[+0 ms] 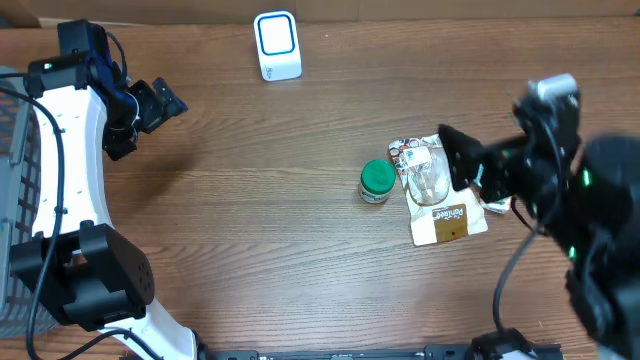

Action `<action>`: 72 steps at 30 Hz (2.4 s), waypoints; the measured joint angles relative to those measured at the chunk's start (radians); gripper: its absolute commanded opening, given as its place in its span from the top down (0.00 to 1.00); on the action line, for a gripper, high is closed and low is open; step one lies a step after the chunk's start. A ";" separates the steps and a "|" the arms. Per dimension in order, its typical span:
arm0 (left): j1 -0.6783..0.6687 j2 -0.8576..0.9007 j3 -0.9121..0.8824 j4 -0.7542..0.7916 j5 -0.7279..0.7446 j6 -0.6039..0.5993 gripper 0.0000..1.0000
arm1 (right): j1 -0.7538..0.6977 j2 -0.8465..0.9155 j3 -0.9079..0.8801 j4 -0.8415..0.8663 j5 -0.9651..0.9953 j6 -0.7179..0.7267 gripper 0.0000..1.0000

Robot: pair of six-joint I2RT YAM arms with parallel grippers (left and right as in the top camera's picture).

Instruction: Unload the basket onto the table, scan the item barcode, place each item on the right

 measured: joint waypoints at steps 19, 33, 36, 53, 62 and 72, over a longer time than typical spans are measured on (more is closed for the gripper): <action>0.000 0.000 0.000 0.001 -0.001 0.000 0.00 | -0.088 -0.713 -1.077 0.793 -0.035 0.068 0.00; 0.000 0.000 0.000 0.001 -0.001 0.000 0.00 | -0.088 -0.867 -1.266 0.775 -0.038 0.072 0.00; 0.000 0.000 0.000 0.000 0.000 0.000 0.01 | -0.088 -0.867 -1.271 0.736 -0.038 0.072 0.00; 0.000 0.000 0.000 0.000 -0.001 0.000 0.00 | -0.088 -0.867 -1.271 0.737 -0.038 0.072 0.00; 0.000 0.000 0.000 0.000 -0.001 0.000 0.00 | -0.088 -0.867 -1.271 0.737 -0.038 0.072 0.00; -0.013 -0.013 0.000 0.000 -0.001 0.000 0.00 | -0.088 -0.867 -1.271 0.737 -0.038 0.072 0.00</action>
